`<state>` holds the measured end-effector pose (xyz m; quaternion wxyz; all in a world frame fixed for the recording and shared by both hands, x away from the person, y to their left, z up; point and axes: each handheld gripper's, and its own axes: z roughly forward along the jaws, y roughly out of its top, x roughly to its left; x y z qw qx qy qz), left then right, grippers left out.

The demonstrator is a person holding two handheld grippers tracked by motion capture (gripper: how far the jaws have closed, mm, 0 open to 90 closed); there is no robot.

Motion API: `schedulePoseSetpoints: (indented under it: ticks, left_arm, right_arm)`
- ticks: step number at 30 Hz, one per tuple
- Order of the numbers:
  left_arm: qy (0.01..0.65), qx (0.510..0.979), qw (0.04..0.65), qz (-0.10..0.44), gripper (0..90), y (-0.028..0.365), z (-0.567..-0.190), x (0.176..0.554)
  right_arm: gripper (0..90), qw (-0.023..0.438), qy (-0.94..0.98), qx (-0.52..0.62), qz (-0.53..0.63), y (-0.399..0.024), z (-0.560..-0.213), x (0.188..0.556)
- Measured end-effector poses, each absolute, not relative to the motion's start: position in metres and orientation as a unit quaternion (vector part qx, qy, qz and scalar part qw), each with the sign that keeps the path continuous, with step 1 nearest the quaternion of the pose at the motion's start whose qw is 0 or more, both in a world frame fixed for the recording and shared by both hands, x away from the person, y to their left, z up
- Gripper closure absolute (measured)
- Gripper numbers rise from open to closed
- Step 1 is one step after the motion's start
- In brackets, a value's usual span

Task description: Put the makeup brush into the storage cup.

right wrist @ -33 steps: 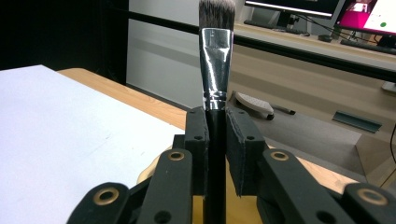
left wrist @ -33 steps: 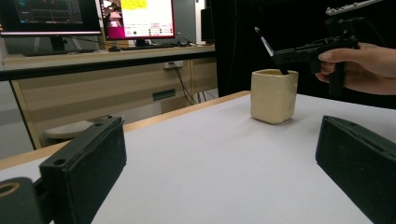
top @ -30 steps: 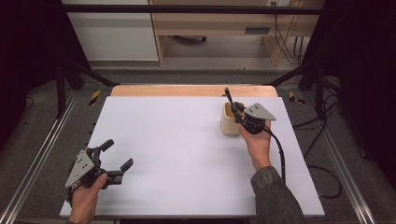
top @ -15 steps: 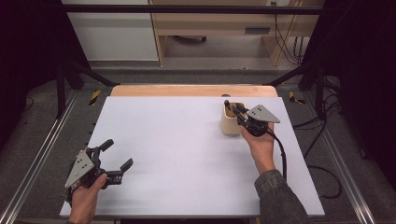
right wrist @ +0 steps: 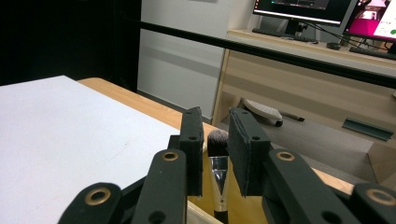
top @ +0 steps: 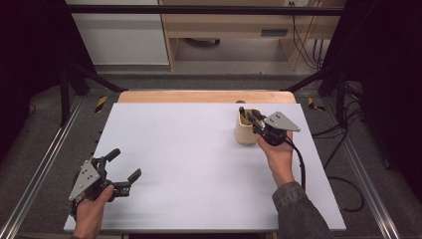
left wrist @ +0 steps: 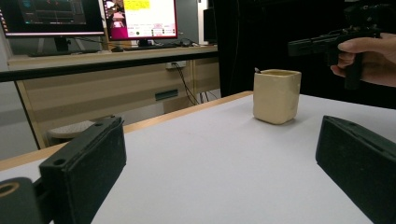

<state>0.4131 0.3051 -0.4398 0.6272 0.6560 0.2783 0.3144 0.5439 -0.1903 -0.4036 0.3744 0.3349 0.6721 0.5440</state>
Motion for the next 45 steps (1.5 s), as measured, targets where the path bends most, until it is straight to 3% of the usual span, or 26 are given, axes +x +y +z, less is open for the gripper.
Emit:
schedulePoseSetpoints:
  ticks: [18, 45]
  left_arm:
    - [0.274, 0.655, 0.629, 0.318, 1.3, 0.306, -0.438, 0.411]
    - [0.272, 0.654, 0.633, 0.313, 1.2, 0.305, -0.438, 0.412]
  right_arm:
    - [69.9, 0.376, 0.674, 0.326, 0.546, -0.187, -0.397, 0.534]
    - [50.9, 0.371, 0.676, 0.335, 0.541, -0.179, -0.394, 0.528]
